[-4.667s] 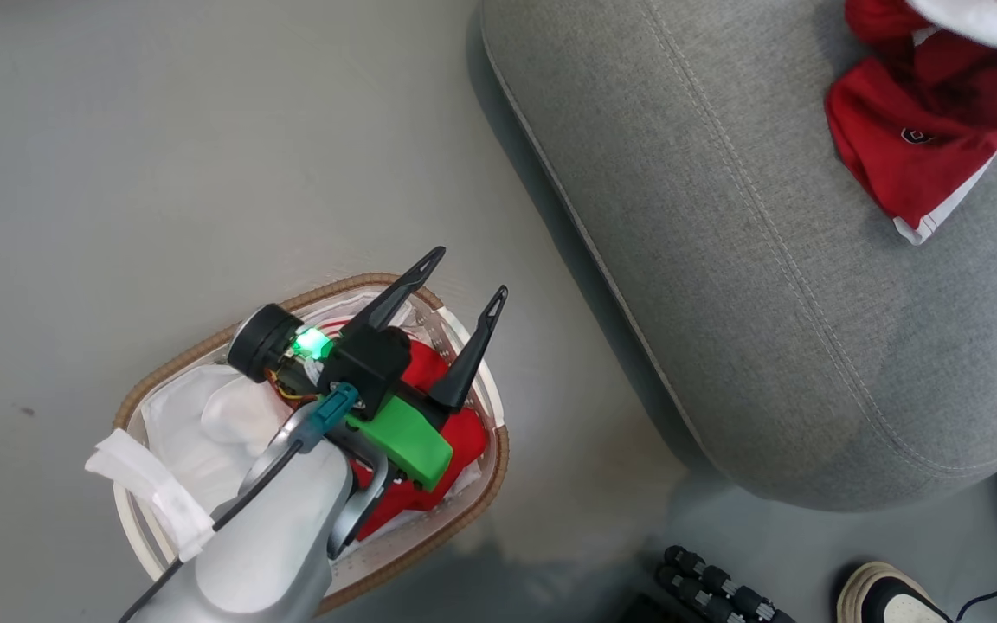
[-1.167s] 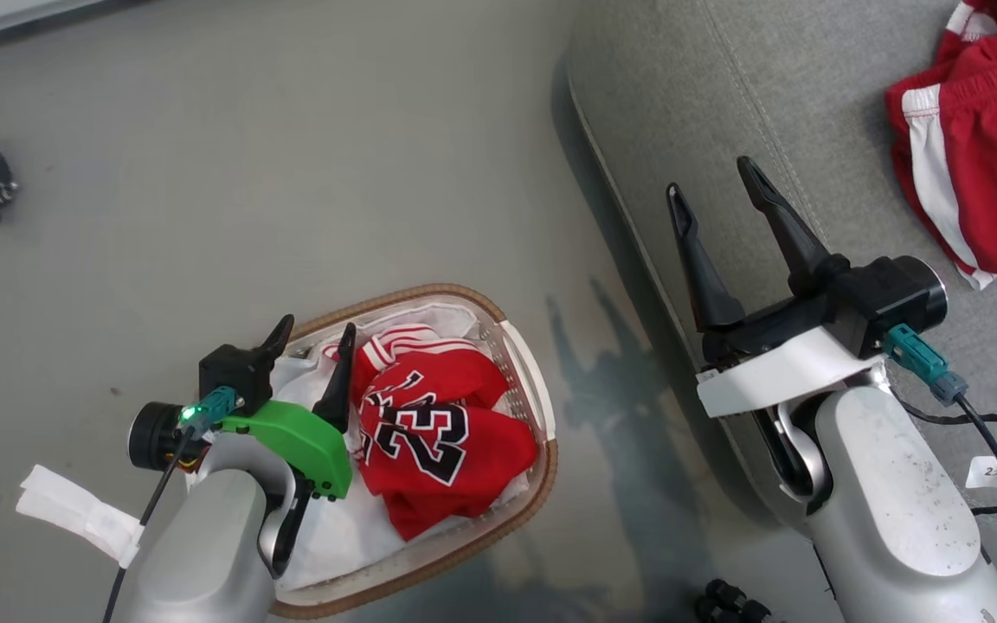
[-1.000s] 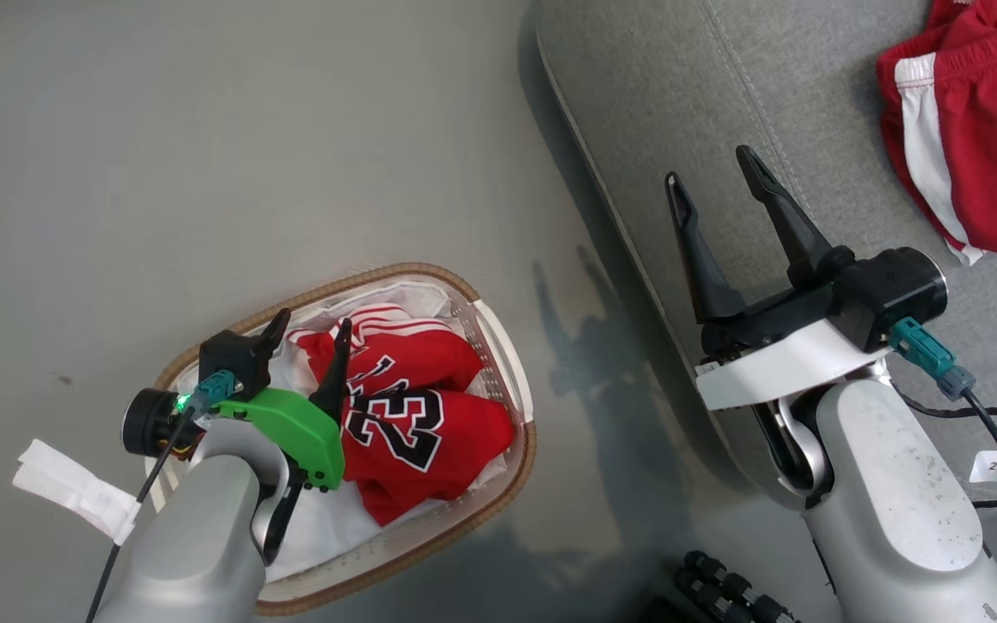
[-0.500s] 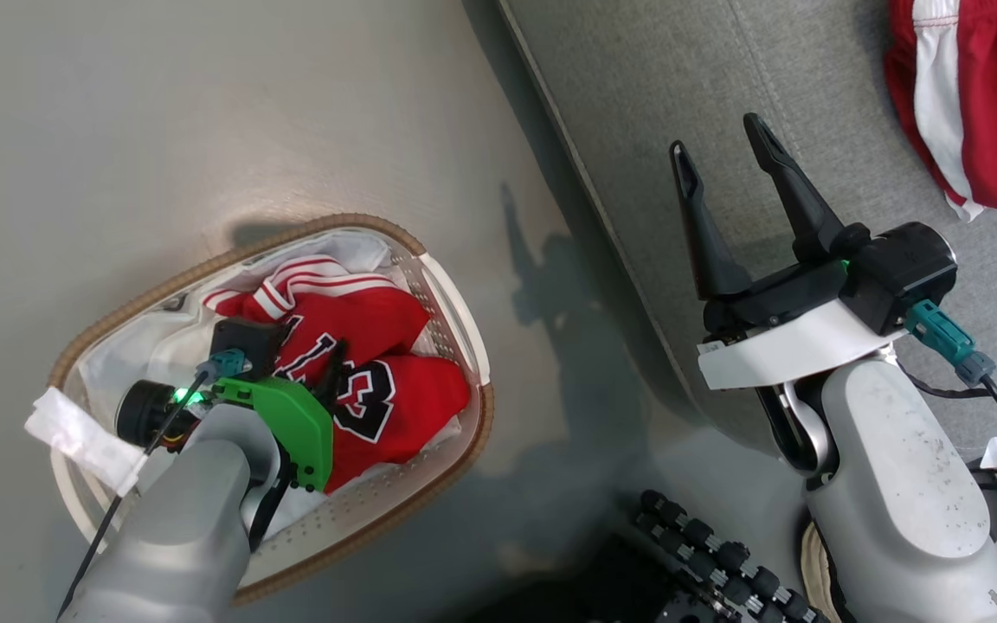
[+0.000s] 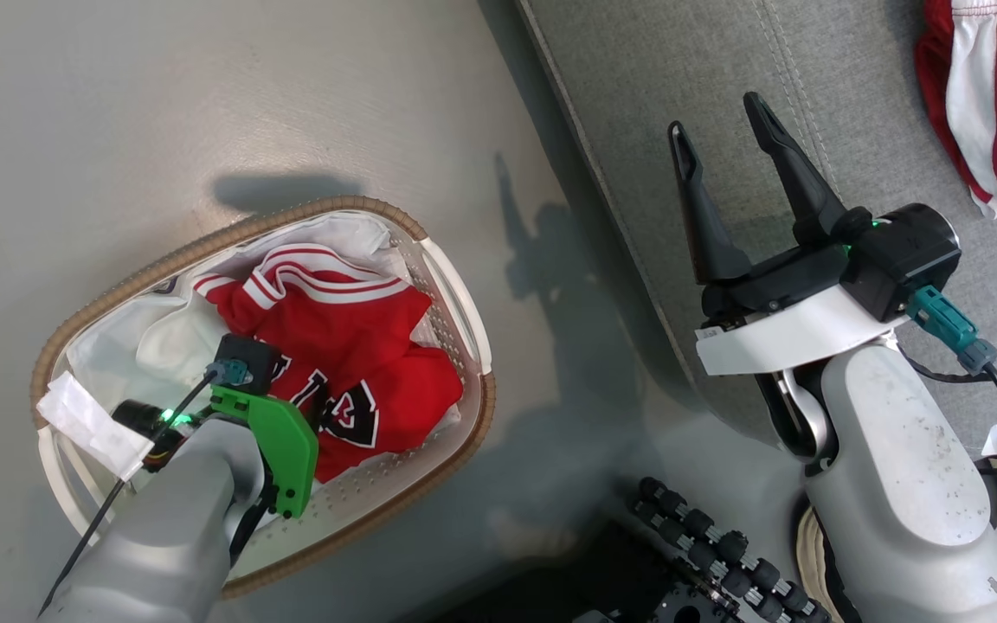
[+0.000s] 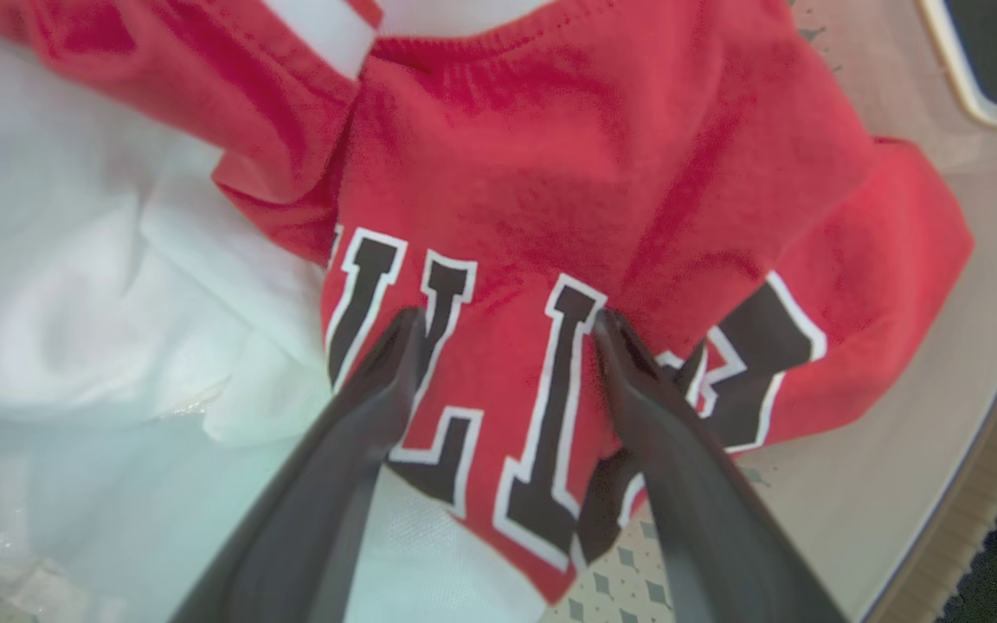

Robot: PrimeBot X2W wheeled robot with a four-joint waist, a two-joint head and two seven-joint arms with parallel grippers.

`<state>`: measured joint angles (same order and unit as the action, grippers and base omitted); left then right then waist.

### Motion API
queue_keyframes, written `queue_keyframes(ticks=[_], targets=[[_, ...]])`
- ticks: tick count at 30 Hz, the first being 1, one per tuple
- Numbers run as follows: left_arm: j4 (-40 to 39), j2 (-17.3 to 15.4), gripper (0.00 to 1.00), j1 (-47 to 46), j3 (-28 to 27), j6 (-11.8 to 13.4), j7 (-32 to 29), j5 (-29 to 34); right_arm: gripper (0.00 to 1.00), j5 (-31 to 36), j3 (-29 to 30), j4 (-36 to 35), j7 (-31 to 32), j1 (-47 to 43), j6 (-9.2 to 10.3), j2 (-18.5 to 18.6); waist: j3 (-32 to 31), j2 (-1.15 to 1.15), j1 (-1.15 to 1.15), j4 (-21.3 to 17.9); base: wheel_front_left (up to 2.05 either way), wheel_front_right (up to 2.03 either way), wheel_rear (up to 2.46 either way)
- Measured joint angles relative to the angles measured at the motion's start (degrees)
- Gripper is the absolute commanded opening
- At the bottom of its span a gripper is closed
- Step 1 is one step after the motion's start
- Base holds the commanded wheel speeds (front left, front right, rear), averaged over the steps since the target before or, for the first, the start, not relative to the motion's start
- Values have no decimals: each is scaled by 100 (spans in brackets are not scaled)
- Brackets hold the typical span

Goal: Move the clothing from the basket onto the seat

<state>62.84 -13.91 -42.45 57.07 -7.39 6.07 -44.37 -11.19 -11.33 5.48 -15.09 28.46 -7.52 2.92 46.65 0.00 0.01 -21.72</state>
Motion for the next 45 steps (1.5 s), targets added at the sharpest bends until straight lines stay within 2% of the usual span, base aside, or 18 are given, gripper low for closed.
queue_keyframes(ticks=[15, 22, 23, 25, 33, 39, 45], targets=[[421, 91, 100, -180, 508, 0, -308, -401, 100, 16, 3, 8, 0, 10, 0, 0, 25, 0, 0, 53, 0, 0, 0], [432, 93, 100, -194, 823, 0, -636, -528, 100, 10, -10, 3, 0, 31, 0, -1, 69, 0, 0, 36, 0, 0, 0], [433, 90, 70, -202, 857, 0, -659, -549, 100, 10, -8, 2, 0, 32, 0, -1, 73, 0, 0, 33, 0, 0, 0], [426, 90, 0, -209, 914, 0, -675, -589, 100, 10, -4, 1, 0, 32, 0, 0, 73, 0, 0, 33, 0, 0, 0], [372, 63, 0, -225, 1111, 0, -541, -799, 100, -4, 21, 11, 0, 39, 0, -1, -34, 0, 0, 43, 0, 0, 0], [348, 102, 0, -212, 1152, 0, 0, -929, 100, -25, 60, 66, 0, 38, 0, -2, -277, 0, -1, 73, 0, 0, 0], [320, 289, 0, -26, 1150, 0, 509, -1154, 100, 2, 71, 198, 0, -80, 0, -4, -694, 0, -1, 143, 0, 0, 0]])
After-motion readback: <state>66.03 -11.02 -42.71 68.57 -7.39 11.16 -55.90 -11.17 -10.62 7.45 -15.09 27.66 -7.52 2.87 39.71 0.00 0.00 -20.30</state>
